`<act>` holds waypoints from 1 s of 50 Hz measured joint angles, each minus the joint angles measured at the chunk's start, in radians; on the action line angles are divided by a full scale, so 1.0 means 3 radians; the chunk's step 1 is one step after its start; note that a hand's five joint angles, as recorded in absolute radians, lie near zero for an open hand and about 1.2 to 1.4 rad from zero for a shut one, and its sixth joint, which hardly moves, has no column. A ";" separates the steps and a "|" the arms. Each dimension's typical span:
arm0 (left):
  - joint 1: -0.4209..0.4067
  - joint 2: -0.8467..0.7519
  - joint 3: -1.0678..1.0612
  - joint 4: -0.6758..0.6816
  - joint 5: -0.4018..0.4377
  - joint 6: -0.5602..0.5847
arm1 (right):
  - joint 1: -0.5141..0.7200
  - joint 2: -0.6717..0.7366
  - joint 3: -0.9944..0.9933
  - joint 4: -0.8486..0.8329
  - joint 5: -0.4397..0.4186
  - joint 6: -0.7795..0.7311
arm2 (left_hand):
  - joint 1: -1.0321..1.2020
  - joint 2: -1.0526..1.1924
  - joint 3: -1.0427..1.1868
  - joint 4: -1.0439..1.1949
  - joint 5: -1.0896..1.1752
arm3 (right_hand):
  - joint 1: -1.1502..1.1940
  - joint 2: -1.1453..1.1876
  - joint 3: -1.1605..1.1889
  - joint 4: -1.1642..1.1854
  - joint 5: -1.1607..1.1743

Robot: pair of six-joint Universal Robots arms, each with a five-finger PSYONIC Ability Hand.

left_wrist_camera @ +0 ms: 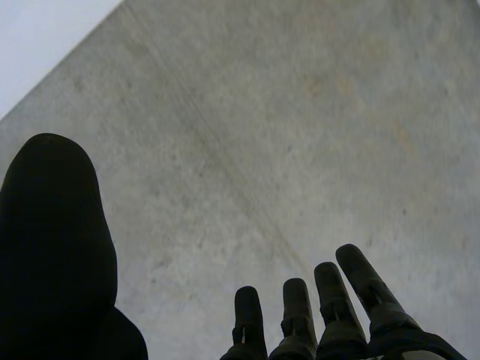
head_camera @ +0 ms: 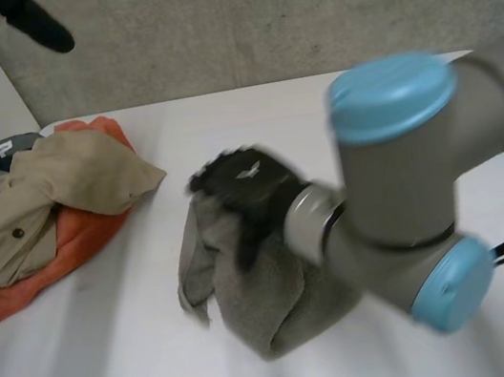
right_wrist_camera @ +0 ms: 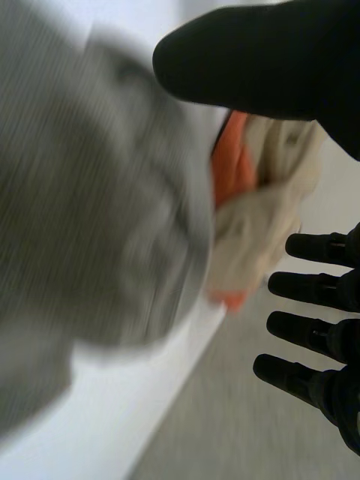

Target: Fold the laundry.

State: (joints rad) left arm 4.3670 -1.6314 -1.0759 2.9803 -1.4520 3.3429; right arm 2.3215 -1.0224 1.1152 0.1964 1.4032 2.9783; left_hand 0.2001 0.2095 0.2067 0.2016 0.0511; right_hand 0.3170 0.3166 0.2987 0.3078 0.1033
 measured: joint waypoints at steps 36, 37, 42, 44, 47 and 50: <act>-0.0077 -0.0662 -0.1939 -0.0094 0.0568 0.1461 | -0.1776 0.0381 0.0390 0.0149 -0.0748 -0.2963 | 0.0024 -0.0007 0.0007 0.0002 0.0004 | 0.0000 -0.0009 -0.0001 -0.0002 0.0003; -0.0081 -0.0698 -0.1925 -0.0063 0.0568 0.1484 | -0.1776 0.0430 0.0349 0.0164 -0.0756 -0.2967 | 0.0024 -0.0007 0.0007 0.0002 0.0004 | 0.0000 -0.0009 0.0002 -0.0002 0.0017; -0.0111 -0.0894 -0.1856 0.0103 0.0576 0.1600 | -0.1774 0.0611 0.0220 0.0191 -0.0755 -0.2964 | 0.0024 -0.0007 0.0007 0.0002 0.0004 | 0.0250 0.0234 0.0323 0.0250 0.0385; -0.0131 -0.0975 -0.1832 0.0179 0.0583 0.1654 | -0.1772 0.0653 0.0195 0.0187 -0.0755 -0.2954 | 0.0024 -0.0007 0.0007 0.0002 0.0004 | 0.0892 0.0880 0.0943 0.0900 0.1023; -0.0167 -0.1102 -0.1805 0.0315 0.0592 0.1759 | -0.1770 0.0686 0.0180 0.0164 -0.0756 -0.2926 | 0.0024 -0.0007 0.0007 0.0002 0.0004 | 0.1880 0.1890 0.1878 0.1843 0.1941; -0.0193 -0.1189 -0.1790 0.0423 0.0591 0.1841 | -0.1769 0.0689 0.0179 0.0137 -0.0759 -0.2902 | 0.0024 -0.0007 0.0007 0.0002 0.0004 | 0.2539 0.2571 0.2598 0.2573 0.2663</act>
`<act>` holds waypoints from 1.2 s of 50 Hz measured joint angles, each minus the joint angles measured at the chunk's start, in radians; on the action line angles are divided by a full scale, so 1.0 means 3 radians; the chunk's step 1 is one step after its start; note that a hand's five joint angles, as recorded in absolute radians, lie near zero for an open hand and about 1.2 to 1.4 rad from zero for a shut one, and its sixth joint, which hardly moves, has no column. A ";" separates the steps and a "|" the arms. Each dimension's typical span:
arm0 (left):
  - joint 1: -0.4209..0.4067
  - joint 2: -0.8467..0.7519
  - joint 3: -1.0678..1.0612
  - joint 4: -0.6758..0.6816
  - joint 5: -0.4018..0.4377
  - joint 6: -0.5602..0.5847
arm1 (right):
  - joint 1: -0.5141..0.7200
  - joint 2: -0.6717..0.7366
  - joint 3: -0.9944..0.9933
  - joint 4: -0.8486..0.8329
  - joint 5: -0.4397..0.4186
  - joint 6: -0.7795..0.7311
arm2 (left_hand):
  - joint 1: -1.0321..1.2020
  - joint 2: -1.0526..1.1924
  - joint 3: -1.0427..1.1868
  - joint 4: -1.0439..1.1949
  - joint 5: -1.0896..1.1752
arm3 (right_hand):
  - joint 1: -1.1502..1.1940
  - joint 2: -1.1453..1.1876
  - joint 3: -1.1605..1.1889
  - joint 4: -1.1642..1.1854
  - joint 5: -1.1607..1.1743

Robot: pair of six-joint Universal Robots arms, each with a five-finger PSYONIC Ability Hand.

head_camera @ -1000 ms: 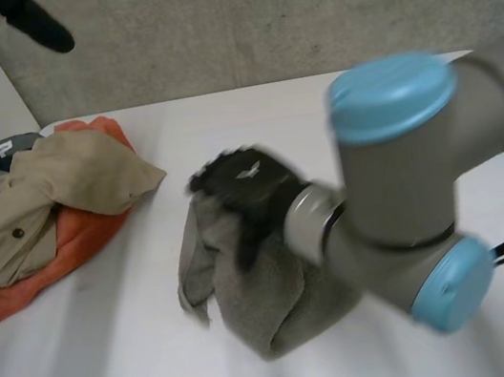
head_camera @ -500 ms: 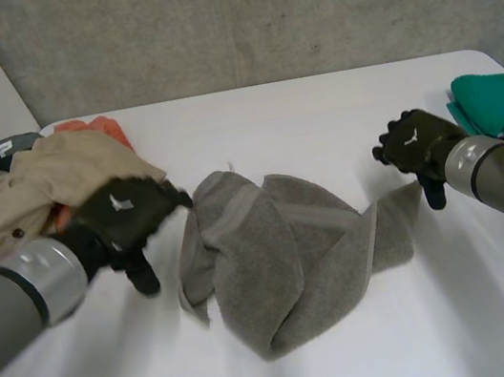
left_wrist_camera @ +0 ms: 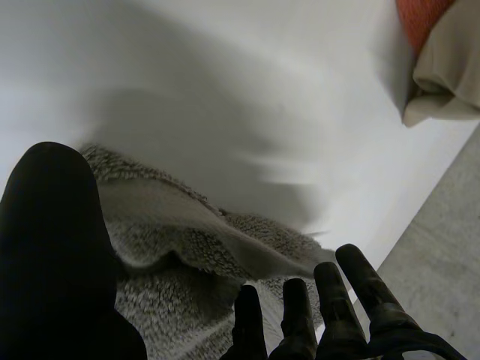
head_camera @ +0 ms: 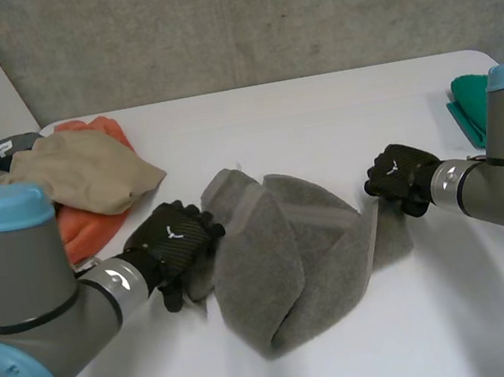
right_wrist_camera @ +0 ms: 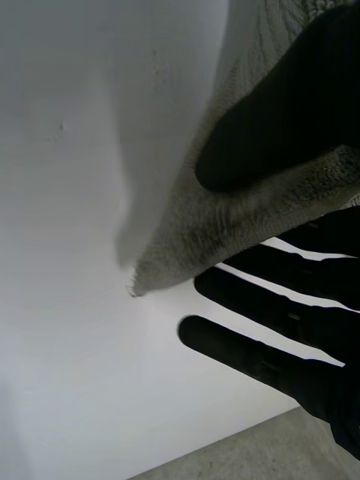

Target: Fold the laundry.

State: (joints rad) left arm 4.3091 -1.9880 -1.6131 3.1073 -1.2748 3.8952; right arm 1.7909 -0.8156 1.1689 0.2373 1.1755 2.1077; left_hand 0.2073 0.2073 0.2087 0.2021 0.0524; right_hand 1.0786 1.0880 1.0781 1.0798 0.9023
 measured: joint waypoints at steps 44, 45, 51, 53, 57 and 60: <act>0.0318 -0.0331 0.2931 -0.0119 -0.0849 -0.1453 | 0.0223 -0.0496 -0.0931 -0.2281 0.0979 0.1087 | 0.3051 0.3288 0.3261 0.3321 0.2958 | 0.0150 0.0269 0.0360 0.0385 0.0304; 0.0328 -0.0349 0.2835 -0.0143 -0.0803 -0.1465 | 0.0217 -0.0482 -0.0845 -0.2216 0.0934 0.1074 | 0.3051 0.3289 0.3261 0.3321 0.2958 | 0.0150 0.0269 0.0360 0.0385 0.0304; 0.0342 -0.0575 0.2166 -0.0186 -0.0654 -0.1463 | 0.0195 -0.0297 -0.0325 -0.1805 0.0673 0.0995 | 0.3051 0.3289 0.3262 0.3322 0.2958 | 0.0150 0.0269 0.0360 0.0385 0.0304; 0.0342 -0.0642 0.2027 -0.0186 -0.0648 -0.1456 | 0.0192 -0.0235 -0.0206 -0.1700 0.0637 0.0975 | 0.3051 0.3289 0.3262 0.3322 0.2958 | 0.0150 0.0269 0.0360 0.0386 0.0304; 0.0359 -0.0790 0.1726 -0.0218 -0.0649 -0.1446 | 0.0179 -0.0094 0.0049 -0.1429 0.0599 0.0909 | 0.3051 0.3250 0.3236 0.3286 0.2958 | 0.0150 0.0269 0.0360 0.0386 0.0304; 0.0378 -0.0816 0.1583 -0.0260 -0.0635 -0.1445 | 0.0164 -0.0040 0.0174 -0.1273 0.0596 0.0861 | 0.2918 0.2923 0.2916 0.2942 0.2827 | 0.0150 0.0269 0.0360 0.0386 0.0304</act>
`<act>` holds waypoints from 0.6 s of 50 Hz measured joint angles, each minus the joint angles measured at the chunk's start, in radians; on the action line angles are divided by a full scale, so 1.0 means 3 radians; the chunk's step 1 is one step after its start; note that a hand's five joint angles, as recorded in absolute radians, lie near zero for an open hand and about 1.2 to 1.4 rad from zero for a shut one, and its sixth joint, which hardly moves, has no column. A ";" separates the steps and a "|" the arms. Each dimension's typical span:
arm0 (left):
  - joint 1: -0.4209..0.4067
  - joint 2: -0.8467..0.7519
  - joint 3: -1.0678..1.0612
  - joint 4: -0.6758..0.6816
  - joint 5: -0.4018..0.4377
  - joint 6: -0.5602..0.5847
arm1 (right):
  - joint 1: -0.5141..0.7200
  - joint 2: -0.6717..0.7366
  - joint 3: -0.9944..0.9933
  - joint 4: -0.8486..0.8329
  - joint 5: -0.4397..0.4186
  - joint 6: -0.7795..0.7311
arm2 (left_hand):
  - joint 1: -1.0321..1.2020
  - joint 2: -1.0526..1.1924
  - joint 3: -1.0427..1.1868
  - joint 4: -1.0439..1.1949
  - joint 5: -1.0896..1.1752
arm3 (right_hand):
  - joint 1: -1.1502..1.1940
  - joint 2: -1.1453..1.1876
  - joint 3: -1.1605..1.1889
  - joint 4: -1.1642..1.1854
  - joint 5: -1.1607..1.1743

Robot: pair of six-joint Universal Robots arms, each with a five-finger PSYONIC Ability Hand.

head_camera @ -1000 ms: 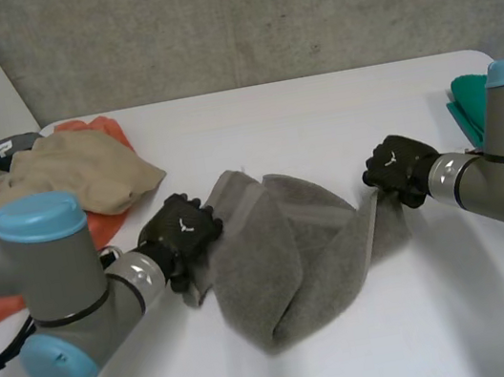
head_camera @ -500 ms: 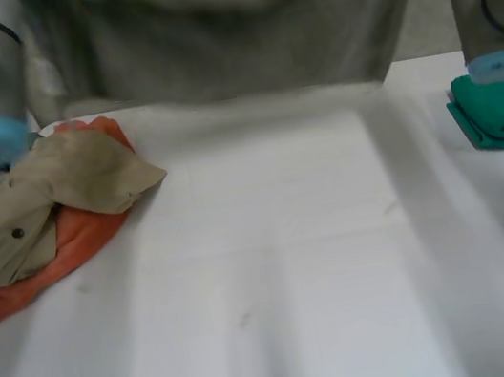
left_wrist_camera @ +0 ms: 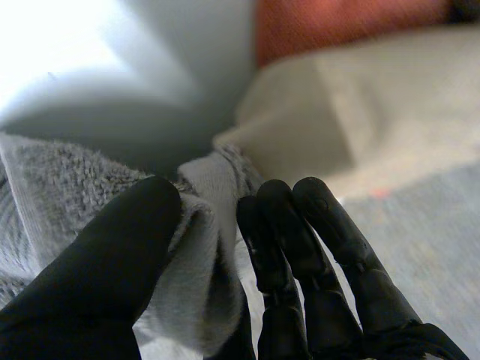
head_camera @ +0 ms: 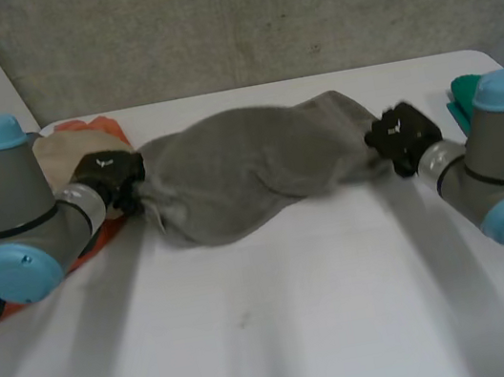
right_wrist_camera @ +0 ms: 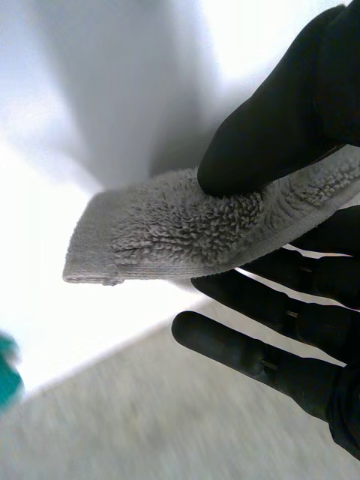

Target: Fold the laundry.

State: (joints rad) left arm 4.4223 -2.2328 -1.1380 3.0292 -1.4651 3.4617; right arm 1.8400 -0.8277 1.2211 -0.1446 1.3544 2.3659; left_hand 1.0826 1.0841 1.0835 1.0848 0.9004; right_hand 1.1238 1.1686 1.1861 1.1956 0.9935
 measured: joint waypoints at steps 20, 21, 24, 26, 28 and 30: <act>0.0317 0.0673 -0.1262 0.0410 0.0576 0.1220 | -0.0147 -0.0269 0.0461 0.0176 0.0003 0.0166 | -0.1933 -0.1964 -0.1955 -0.1954 -0.1915 | 0.0000 0.0000 0.0000 0.0000 0.0000; 0.0336 0.0716 -0.1377 0.0485 0.0620 0.1382 | -0.0159 -0.0275 0.0469 0.0171 0.0000 0.0197 | -0.1757 -0.1806 -0.1797 -0.1792 -0.1755 | 0.0000 0.0000 0.0000 0.0000 0.0000; 0.0375 0.0809 -0.1611 0.0676 0.0690 0.1658 | -0.0179 -0.0280 0.0484 0.0163 -0.0006 0.0254 | -0.1430 -0.1488 -0.1495 -0.1486 -0.1467 | 0.0000 0.0000 0.0000 0.0000 0.0000; 0.0396 0.0858 -0.1728 0.0800 0.0714 0.1751 | -0.0186 -0.0281 0.0491 0.0160 -0.0008 0.0272 | -0.1326 -0.1373 -0.1369 -0.1371 -0.1351 | 0.0000 0.0000 0.0000 0.0000 0.0000; 0.0418 0.0911 -0.1835 0.0933 0.0729 0.1802 | -0.0189 -0.0281 0.0497 0.0159 -0.0010 0.0280 | -0.1304 -0.1314 -0.1310 -0.1307 -0.1285 | 0.0000 0.0000 0.0000 0.0000 0.0000; 0.0443 0.0968 -0.1925 0.1064 0.0734 0.1809 | -0.0190 -0.0282 0.0505 0.0159 -0.0010 0.0280 | -0.1344 -0.1346 -0.1339 -0.1348 -0.1318 | 0.0000 0.0000 0.0000 0.0000 0.0000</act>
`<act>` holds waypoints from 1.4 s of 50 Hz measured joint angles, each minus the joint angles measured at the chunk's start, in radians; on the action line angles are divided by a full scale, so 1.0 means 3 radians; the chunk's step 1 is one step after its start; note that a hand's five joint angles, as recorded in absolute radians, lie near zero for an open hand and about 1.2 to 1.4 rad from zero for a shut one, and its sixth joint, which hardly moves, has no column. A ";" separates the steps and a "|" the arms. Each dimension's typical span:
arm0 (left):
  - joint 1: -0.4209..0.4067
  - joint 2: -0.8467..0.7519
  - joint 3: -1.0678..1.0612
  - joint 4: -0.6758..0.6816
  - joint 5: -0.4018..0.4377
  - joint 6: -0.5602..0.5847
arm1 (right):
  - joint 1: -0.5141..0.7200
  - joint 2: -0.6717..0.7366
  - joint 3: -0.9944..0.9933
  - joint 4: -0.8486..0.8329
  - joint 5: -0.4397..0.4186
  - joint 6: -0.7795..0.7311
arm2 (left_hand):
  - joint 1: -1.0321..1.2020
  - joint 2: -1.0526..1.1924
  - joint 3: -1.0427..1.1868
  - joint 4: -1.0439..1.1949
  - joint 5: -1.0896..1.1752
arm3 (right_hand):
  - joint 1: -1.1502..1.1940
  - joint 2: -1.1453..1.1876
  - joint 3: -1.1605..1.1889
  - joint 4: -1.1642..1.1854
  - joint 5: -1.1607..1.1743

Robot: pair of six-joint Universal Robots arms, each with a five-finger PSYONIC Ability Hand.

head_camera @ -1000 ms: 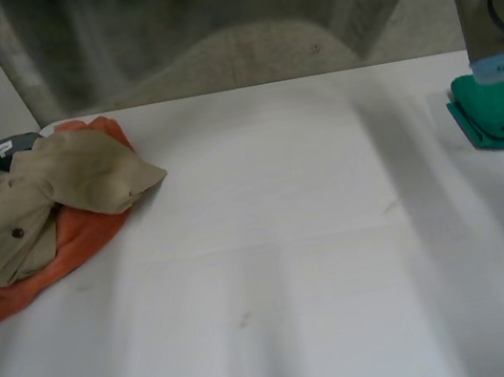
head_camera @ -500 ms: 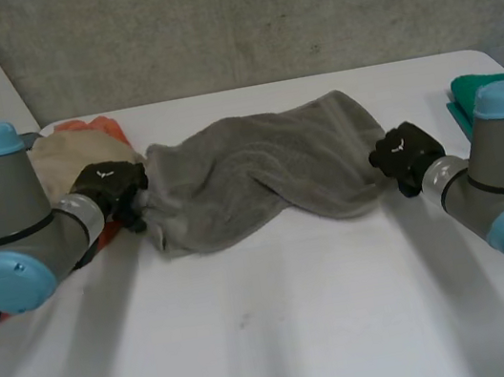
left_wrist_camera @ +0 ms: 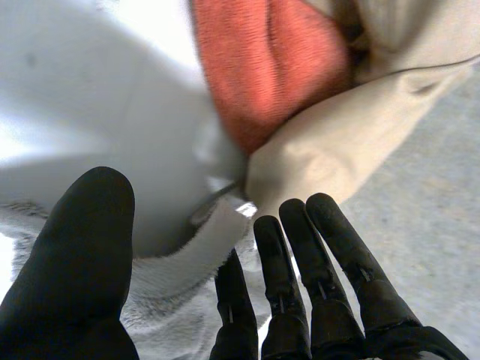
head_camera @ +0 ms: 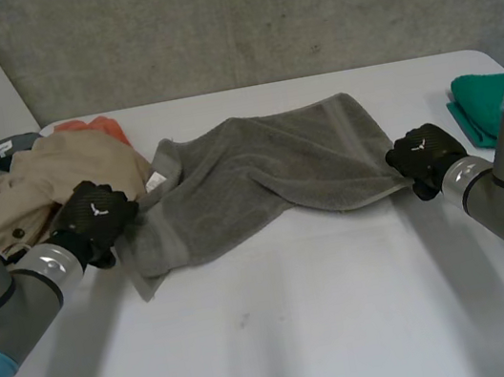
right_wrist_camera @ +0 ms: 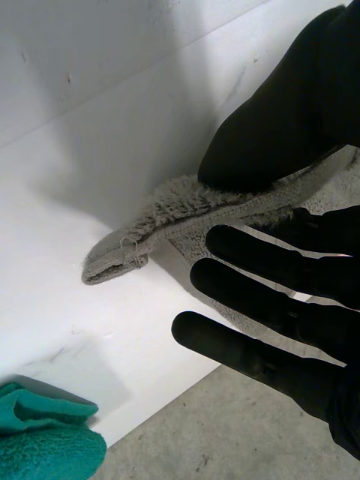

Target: Fold the laundry.

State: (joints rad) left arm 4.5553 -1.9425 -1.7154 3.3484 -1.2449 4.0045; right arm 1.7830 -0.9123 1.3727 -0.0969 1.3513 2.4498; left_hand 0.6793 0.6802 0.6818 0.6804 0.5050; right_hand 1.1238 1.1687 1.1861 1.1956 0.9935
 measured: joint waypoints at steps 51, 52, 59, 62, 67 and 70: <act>-0.0452 -0.1194 0.1558 -0.0794 -0.0439 -0.0380 | 0.0034 0.0018 0.0041 -0.0009 0.0011 -0.0169 | -0.0069 -0.0118 -0.0118 -0.0114 -0.0120 | 0.0000 0.0000 0.0000 0.0000 0.0000; -0.0461 -0.1214 0.1592 -0.0794 -0.0448 -0.0376 | 0.0030 0.0017 0.0038 -0.0009 0.0011 -0.0169 | 0.0108 0.0087 0.0066 0.0075 0.0071 | 0.0000 0.0000 0.0000 0.0000 0.0000; -0.0505 -0.1247 0.1694 -0.0677 -0.0461 -0.0387 | 0.0018 -0.0019 0.0023 -0.0002 0.0013 -0.0165 | 0.1197 0.1122 0.1102 0.1110 0.1102 | 0.0000 0.0000 0.0000 0.0000 0.0000; -0.0520 -0.1203 0.1691 -0.0608 -0.0468 -0.0411 | 0.0011 -0.0068 0.0006 0.0023 0.0024 -0.0169 | 0.1588 0.1676 0.1638 0.1681 0.1599 | 0.0000 0.0000 0.0000 0.0000 0.0000; -0.0505 -0.0878 0.1551 -0.0731 -0.0483 -0.0543 | -0.0059 -0.0295 -0.0068 0.0269 0.0070 -0.0232 | 0.1588 0.1683 0.1647 0.1697 0.1599 | 0.0000 0.0000 0.0000 0.0000 0.0000; -0.0466 -0.0485 0.1418 -0.0918 -0.0462 -0.0783 | -0.0154 -0.0526 -0.0154 0.0639 0.0132 -0.0362 | 0.1588 0.1683 0.1647 0.1698 0.1600 | 0.0000 0.0000 0.0000 0.0000 0.0000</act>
State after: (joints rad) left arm 4.4155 -2.0881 -1.2900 3.0732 -1.3835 3.7695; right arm 1.7367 -1.0700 1.3264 0.0947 1.3910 2.3413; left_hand 1.1556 1.1851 1.1761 1.1897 0.9849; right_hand 1.1238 1.1687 1.1861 1.1957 0.9935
